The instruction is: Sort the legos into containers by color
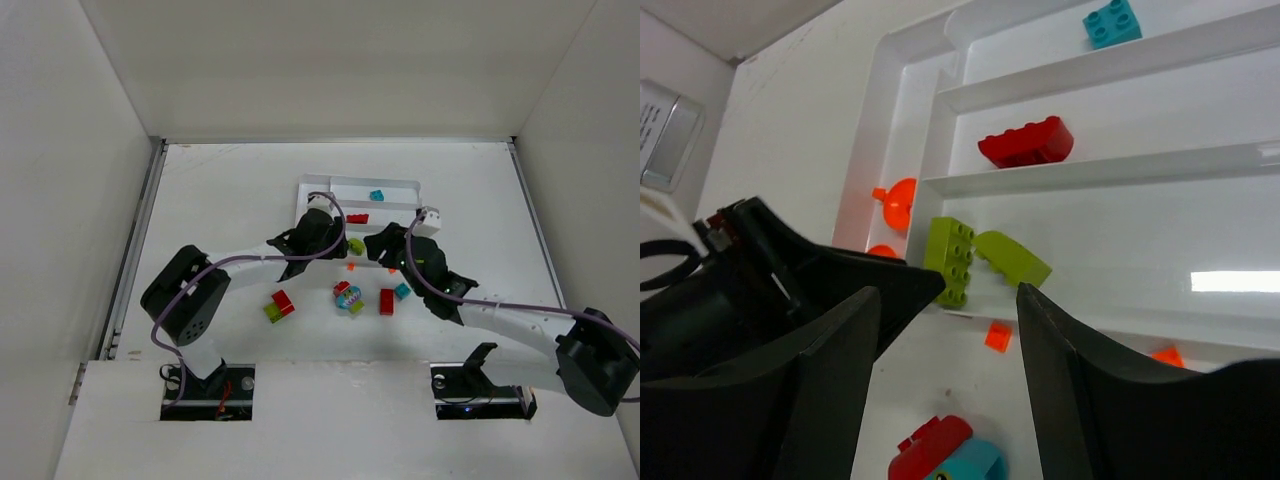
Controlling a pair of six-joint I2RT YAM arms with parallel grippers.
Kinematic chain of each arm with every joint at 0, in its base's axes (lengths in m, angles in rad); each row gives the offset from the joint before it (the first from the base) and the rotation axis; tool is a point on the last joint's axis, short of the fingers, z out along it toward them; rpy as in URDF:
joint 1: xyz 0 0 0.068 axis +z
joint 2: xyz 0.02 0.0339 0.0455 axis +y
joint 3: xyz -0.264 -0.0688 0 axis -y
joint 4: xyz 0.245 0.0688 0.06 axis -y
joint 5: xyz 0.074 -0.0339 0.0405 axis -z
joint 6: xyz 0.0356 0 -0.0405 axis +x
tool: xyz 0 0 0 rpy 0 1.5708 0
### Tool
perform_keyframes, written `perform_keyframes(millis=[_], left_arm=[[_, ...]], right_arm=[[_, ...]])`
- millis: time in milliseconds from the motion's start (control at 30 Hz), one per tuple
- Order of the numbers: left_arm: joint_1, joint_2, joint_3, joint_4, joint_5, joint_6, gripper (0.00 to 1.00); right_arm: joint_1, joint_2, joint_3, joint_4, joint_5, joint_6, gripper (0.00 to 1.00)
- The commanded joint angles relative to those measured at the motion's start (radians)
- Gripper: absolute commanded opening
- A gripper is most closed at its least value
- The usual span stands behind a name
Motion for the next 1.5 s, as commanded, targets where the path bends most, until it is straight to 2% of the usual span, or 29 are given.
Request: perform_keyframes(millis=[0, 67, 133, 200, 267, 300, 433, 500, 567, 800, 1133, 1300, 1467], left_arm=[[0.009, -0.034, 0.031, -0.003, 0.000, 0.019, 0.51], [0.009, -0.077, 0.021, -0.003, 0.000, 0.017, 0.51], [0.007, -0.132, -0.002, 0.002, -0.005, 0.016, 0.51], [0.009, -0.216, -0.040, 0.004, -0.012, 0.008, 0.50], [0.013, -0.298, -0.077, -0.001, -0.017, -0.001, 0.50], [0.017, -0.339, -0.100, -0.004, -0.017, -0.007, 0.50], [0.027, -0.487, -0.185, -0.028, -0.018, -0.042, 0.49], [0.032, -0.537, -0.215, -0.061, -0.018, -0.058, 0.49], [0.037, -0.594, -0.258, -0.082, -0.021, -0.068, 0.49], [0.063, -0.731, -0.356, -0.139, -0.026, -0.102, 0.48], [0.104, -0.850, -0.364, -0.223, -0.020, -0.088, 0.48], [0.115, -0.901, -0.371, -0.248, -0.017, -0.085, 0.48], [0.112, -0.933, -0.376, -0.269, -0.017, -0.091, 0.48]], right_arm=[[0.055, -0.040, -0.017, -0.037, 0.025, -0.015, 0.61], [0.104, -0.052, -0.019, -0.084, 0.019, -0.034, 0.53], [0.149, -0.052, -0.017, -0.127, 0.018, -0.050, 0.39], [0.190, -0.042, -0.008, -0.170, 0.012, -0.072, 0.32], [0.233, -0.017, 0.018, -0.208, -0.001, -0.113, 0.33], [0.250, -0.005, 0.032, -0.219, -0.005, -0.135, 0.37], [0.284, 0.069, 0.107, -0.251, -0.008, -0.216, 0.66], [0.292, 0.107, 0.153, -0.281, -0.014, -0.250, 0.72], [0.296, 0.153, 0.205, -0.310, -0.037, -0.299, 0.73], [0.310, 0.303, 0.349, -0.469, -0.068, -0.356, 0.72], [0.310, 0.403, 0.429, -0.580, -0.108, -0.353, 0.63], [0.310, 0.426, 0.437, -0.587, -0.122, -0.347, 0.53], [0.306, 0.449, 0.452, -0.591, -0.134, -0.343, 0.35]])
